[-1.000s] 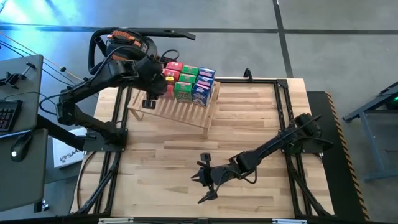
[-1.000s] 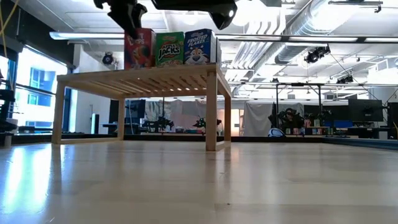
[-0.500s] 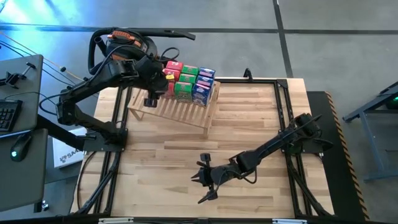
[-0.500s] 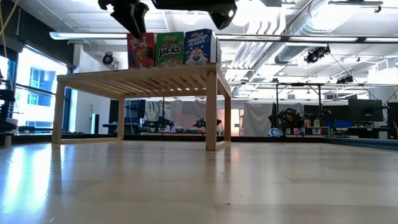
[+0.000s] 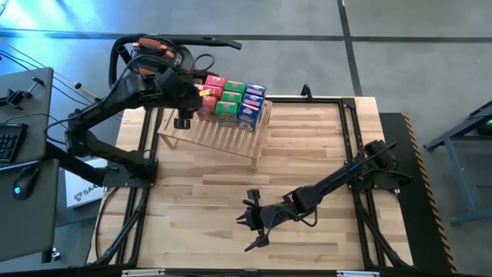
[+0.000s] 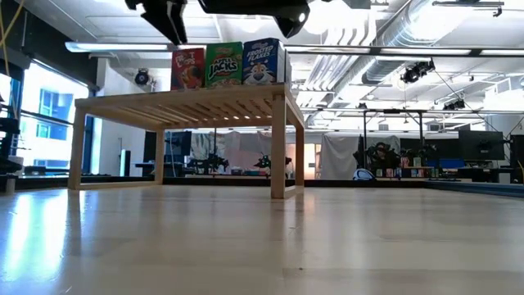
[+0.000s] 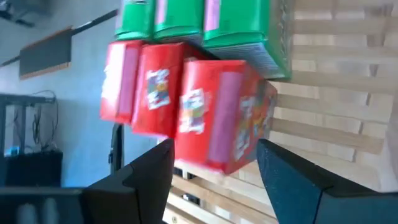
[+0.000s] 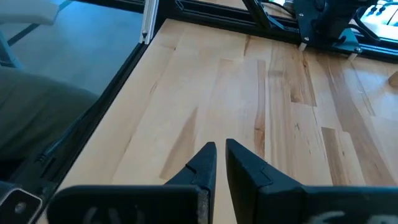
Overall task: Stack cereal on shelf
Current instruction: Put the red cereal box aligned with the other red cereal box on the shelf
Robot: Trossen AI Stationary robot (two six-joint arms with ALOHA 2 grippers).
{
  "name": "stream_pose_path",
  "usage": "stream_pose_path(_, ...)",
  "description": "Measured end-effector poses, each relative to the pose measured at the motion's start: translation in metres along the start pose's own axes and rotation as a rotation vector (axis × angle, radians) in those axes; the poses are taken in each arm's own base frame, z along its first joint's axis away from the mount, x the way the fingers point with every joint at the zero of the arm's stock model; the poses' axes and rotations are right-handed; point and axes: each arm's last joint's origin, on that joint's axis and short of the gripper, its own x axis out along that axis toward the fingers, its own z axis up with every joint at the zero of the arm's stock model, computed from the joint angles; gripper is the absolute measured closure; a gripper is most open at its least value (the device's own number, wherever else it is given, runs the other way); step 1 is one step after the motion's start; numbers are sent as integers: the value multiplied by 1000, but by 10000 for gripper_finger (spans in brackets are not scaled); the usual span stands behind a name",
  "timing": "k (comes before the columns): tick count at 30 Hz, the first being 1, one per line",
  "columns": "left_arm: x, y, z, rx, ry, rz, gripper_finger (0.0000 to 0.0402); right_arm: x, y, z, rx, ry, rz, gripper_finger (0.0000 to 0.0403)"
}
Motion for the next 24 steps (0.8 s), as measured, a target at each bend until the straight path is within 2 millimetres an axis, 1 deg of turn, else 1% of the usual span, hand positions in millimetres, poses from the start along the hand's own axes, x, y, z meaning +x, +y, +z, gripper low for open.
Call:
stream_pose_path(2,-10,0,-5,-44,-23,16,193,-1,-2,1,-16,5,5,379)
stream_pose_path(5,-26,-3,-13,-144,-100,-9,214,-6,-5,5,-37,8,9,379)
stream_pose_path(7,-31,-7,-20,-225,-147,-35,232,-13,-7,8,-58,12,3,379)
stream_pose_path(9,-29,-13,-31,-285,-156,-17,251,-21,-9,12,-76,24,-6,379)
stream_pose_path(12,-19,-22,-47,-380,-188,39,277,-36,-13,20,-108,25,-36,379)
stream_pose_path(15,-1,-35,-61,-442,-208,82,300,-47,-16,25,-115,28,-57,379)
stream_pose_path(18,15,-44,-71,-519,-265,149,314,-53,-18,27,-128,39,-62,379)
stream_pose_path(21,31,-52,-79,-551,-278,183,321,-55,-18,28,-133,37,-68,379)
stream_pose_path(24,42,-55,-79,-562,-316,207,323,-55,-18,27,-141,40,-68,379)
